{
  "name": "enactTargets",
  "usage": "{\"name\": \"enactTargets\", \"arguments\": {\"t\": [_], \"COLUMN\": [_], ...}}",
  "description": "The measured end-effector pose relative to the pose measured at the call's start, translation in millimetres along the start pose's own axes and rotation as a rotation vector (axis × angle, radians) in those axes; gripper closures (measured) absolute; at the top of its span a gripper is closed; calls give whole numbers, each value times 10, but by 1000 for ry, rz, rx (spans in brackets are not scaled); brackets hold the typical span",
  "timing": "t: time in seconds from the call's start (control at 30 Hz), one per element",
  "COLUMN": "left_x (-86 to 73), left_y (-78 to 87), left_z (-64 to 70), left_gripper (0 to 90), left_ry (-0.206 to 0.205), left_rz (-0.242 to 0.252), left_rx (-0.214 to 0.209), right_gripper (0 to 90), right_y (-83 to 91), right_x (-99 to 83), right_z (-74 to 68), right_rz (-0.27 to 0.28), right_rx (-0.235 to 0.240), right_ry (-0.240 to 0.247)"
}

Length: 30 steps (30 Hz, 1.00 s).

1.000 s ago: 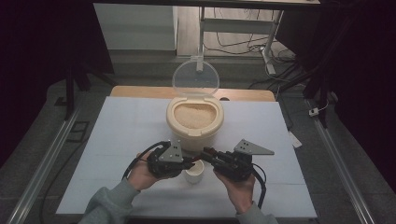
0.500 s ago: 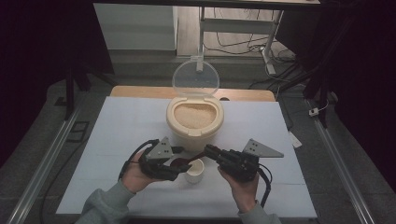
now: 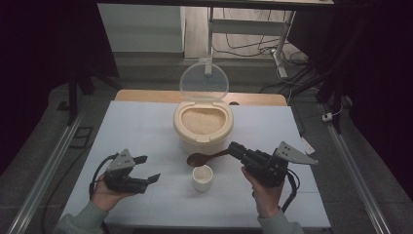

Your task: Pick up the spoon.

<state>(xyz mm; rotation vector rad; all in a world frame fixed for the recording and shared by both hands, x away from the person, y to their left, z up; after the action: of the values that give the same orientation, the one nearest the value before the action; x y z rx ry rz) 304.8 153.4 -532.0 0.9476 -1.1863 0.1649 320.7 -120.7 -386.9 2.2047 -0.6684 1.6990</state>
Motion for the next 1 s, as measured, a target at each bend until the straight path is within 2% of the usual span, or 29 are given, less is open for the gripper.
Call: {"name": "enactTargets", "arguments": {"t": [0.2,0.37,0.67,1.0], "left_x": [-224,-363,-404,-424], "left_y": [63,72,4,-21], "left_z": [-158,-217,-206,-197], "left_gripper": [202,191,182,174], "left_ry": [32,48,33,46], "left_rz": [-9,-26,-46,-62], "left_rx": [43,57,56,46], "right_gripper": [829,829,829,829], "right_y": [91,176,276,319], "right_x": [95,169,280,391], "right_z": [74,144,219,296], "right_rz": [29,57,94,129], "right_rx": [-22,-44,-79,-105], "right_ry": [9,13,30,33]}}
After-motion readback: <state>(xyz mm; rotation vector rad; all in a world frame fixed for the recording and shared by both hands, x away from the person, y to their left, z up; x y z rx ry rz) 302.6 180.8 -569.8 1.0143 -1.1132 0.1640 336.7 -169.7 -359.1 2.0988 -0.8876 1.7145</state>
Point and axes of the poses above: each handheld gripper's, and its own axes: y roughly backward along the jaws, x roughly out of its top, z roughly to its right, the point moved 10 cm from there along -y, roughly forward along the jaws, and after that the axes turned 2 degrees about z, right-handed, at the moved point
